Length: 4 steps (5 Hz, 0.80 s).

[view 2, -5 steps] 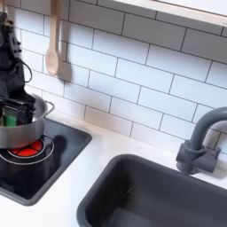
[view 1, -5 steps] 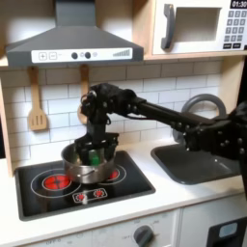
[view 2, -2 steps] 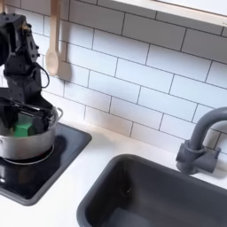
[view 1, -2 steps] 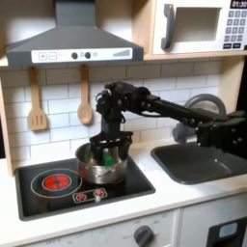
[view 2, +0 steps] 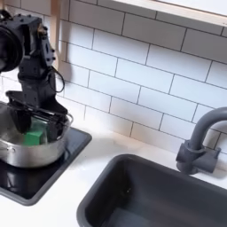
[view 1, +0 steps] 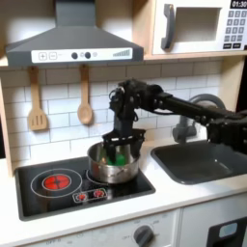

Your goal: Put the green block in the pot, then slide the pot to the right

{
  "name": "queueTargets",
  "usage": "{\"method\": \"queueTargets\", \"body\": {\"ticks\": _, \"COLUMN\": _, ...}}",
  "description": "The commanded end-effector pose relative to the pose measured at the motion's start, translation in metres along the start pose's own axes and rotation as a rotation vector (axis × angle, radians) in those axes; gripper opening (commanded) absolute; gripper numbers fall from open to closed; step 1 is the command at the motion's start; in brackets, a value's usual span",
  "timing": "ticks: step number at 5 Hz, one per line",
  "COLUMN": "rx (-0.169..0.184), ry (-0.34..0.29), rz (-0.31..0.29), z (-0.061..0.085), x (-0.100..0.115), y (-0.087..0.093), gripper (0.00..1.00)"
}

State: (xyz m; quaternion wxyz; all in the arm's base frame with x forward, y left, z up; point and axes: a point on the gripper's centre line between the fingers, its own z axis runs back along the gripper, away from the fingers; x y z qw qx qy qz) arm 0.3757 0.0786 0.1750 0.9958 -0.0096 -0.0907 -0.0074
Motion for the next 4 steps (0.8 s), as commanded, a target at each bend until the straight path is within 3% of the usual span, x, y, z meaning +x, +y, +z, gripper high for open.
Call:
{"method": "queueTargets", "body": {"ticks": 1, "rx": -0.006, "ry": 0.006, "rz": -0.006, "z": 0.0004, "x": -0.0068, "y": -0.0215, "gripper": 1.00}}
{"method": "queueTargets", "body": {"ticks": 2, "rx": -0.010, "ry": 0.013, "rz": -0.011, "z": -0.0005, "x": -0.0083, "y": -0.0294, "gripper": 1.00}}
{"method": "queueTargets", "body": {"ticks": 4, "rx": -0.008, "ry": 0.009, "rz": -0.007, "z": 0.0005, "x": -0.0073, "y": -0.0278, "gripper": 1.00}}
